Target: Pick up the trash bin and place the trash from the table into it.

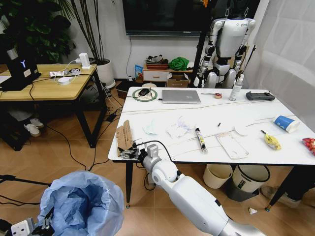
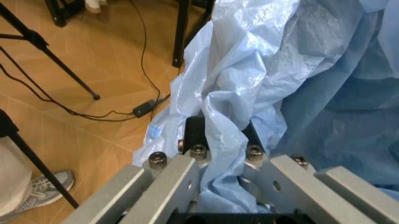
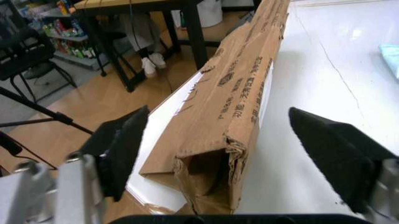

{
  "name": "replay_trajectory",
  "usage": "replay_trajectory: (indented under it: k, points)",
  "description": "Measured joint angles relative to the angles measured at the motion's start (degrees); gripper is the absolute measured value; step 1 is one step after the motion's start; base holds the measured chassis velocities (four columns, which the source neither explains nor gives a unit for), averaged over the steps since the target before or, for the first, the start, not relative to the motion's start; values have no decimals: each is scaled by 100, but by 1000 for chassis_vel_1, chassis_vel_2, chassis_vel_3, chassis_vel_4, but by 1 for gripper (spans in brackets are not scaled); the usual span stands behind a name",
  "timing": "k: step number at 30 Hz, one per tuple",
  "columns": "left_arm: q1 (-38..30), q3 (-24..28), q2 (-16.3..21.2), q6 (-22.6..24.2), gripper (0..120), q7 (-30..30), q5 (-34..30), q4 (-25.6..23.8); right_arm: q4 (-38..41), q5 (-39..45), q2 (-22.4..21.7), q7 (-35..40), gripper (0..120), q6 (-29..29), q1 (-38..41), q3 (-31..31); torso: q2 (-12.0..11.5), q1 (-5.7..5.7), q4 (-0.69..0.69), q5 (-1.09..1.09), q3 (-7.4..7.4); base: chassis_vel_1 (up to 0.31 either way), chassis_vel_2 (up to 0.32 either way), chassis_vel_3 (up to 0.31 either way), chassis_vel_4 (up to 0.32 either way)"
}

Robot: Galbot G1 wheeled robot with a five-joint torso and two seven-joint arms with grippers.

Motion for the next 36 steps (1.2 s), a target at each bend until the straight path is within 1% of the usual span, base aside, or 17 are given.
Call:
replay_trajectory:
  k: [2, 3, 5, 10, 11, 14, 17, 18, 19, 22, 26, 28, 31, 32, 36]
  points:
    - [-14, 8, 10, 2, 0, -2, 0, 19, -28, -11, 27, -1, 75, 0, 4, 14, 0, 0, 0, 0, 0, 0, 0, 0, 0]
    - [-14, 8, 10, 2, 0, -2, 0, 19, -28, -11, 27, -1, 75, 0, 4, 14, 0, 0, 0, 0, 0, 0, 0, 0, 0]
    - [-29, 9, 24, 6, 0, -3, 1, 30, -43, -24, 52, -1, 68, 2, 11, 22, 0, 0, 0, 0, 0, 0, 0, 0, 0]
    - [-76, 42, 49, 21, 0, -10, -1, 51, -75, -68, 94, -3, 46, 16, 6, 36, 0, 0, 0, 0, 0, 0, 0, 0, 0]
    - [-76, 42, 49, 21, 0, -10, -1, 51, -75, -68, 94, -3, 46, 16, 6, 36, 0, 0, 0, 0, 0, 0, 0, 0, 0]
    - [-94, 68, 62, 24, 0, -12, -1, 67, -78, -78, 101, -5, 32, 23, -22, 78, 0, 0, 0, 0, 0, 0, 0, 0, 0]
    - [-113, 107, 67, 29, 0, -15, 3, 68, -71, -82, 72, -6, 21, 28, -70, 133, 0, 0, 0, 1, 0, 0, 0, 0, 0]
    - [-113, 107, 67, 29, 0, -15, 3, 68, -71, -82, 72, -6, 21, 28, -70, 133, 0, 0, 0, 1, 0, 0, 0, 0, 0]
    - [-119, 134, 66, 36, 0, -18, 10, 63, -56, -83, 49, -6, 18, 33, -101, 161, 0, 0, 1, 0, 0, 0, 0, 0, 0]
    - [-164, 282, 65, 74, 0, -34, 65, 29, 69, -76, -40, -6, 5, 48, -237, 275, 0, 0, 1, 1, 0, 0, 0, 0, 0]
    - [-251, 481, 90, 137, 0, -81, 100, -16, 341, 82, -186, -8, 2, 114, -403, 473, 0, 0, 0, 1, 0, 0, 0, 0, 0]
    - [-340, 587, 117, 198, 0, -132, 104, -35, 655, 411, -340, -61, 2, 259, -498, 618, -1, 0, 0, 1, 0, 0, 0, 0, 0]
    - [-571, 742, 207, 341, 0, -264, 78, -50, 1490, 1236, -674, -188, 2, 516, -711, 841, -1, 0, -1, 0, 0, 0, 0, 0, 0]
    - [-571, 742, 207, 341, 0, -264, 78, -50, 1490, 1236, -674, -188, 2, 516, -711, 841, -1, 0, -1, 0, 0, 0, 0, 0, 0]
    - [-770, 850, 317, 517, 0, -444, -130, -114, 2430, 1772, -1053, -496, 2, 830, -1047, 926, -1, -1, 0, 2, -1, 0, 0, 0, 0]
